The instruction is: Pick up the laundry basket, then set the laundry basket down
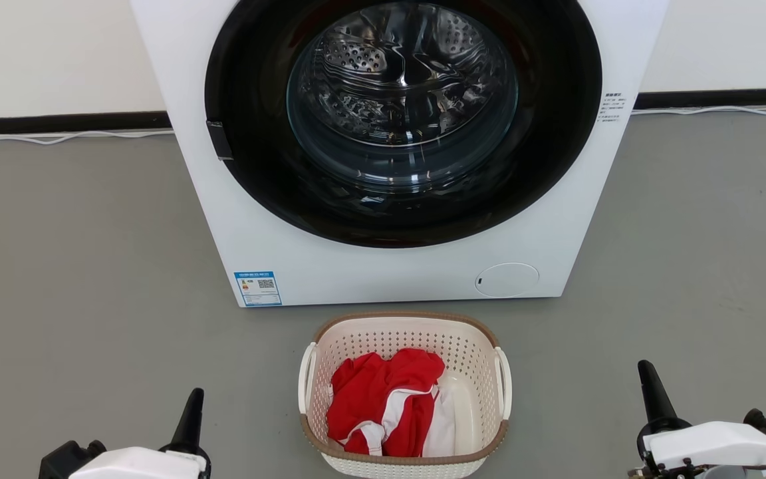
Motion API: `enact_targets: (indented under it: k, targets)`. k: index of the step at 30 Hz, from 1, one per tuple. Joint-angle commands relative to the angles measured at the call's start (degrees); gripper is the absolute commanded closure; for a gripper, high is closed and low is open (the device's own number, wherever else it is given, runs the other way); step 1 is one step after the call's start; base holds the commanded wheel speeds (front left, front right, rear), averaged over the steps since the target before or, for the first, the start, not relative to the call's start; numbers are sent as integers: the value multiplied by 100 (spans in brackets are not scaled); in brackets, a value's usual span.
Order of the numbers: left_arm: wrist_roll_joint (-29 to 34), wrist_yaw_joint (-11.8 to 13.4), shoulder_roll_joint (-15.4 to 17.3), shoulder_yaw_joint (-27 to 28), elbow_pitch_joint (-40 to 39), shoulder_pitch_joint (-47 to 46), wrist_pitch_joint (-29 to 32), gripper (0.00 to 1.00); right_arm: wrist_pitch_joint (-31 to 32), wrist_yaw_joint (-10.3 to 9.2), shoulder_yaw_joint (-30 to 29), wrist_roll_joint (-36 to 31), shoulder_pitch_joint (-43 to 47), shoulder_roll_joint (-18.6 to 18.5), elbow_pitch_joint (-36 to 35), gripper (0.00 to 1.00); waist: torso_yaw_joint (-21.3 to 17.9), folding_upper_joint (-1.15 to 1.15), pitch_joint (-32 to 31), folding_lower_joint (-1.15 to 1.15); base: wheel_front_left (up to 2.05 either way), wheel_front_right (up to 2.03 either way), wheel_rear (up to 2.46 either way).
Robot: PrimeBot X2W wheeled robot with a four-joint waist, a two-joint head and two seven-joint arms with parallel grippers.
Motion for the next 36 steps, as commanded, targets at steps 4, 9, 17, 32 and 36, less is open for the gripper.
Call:
enact_targets:
  k: [4, 9, 17, 32, 36]
  targets:
    - [-285, -105, 23, 195, -226, -354, 93, 100, 106, 24, 47, 407, -267, -31, -245, 100, 2, 0, 8, 0, 0, 0, 0]
    - [-547, -151, 8, 251, -280, -380, 177, 100, 188, 25, 29, 789, -280, -31, -308, 100, 4, 0, 19, 0, 0, 0, 0]
    - [-966, -225, -15, 342, -366, -421, 312, 100, 320, 26, 0, 1402, -300, -33, -409, 100, 8, 0, 36, 0, 0, 0, 0]
    - [-1698, -353, -56, 500, -517, -493, 548, 100, 550, 27, -51, 2474, -335, -34, -585, 100, 14, 0, 66, 0, 0, 0, 0]
    - [-1960, -400, -71, 557, -571, -518, 633, 100, 633, 27, -69, 2857, -347, -35, -648, 100, 17, 0, 76, 0, 0, 0, 0]
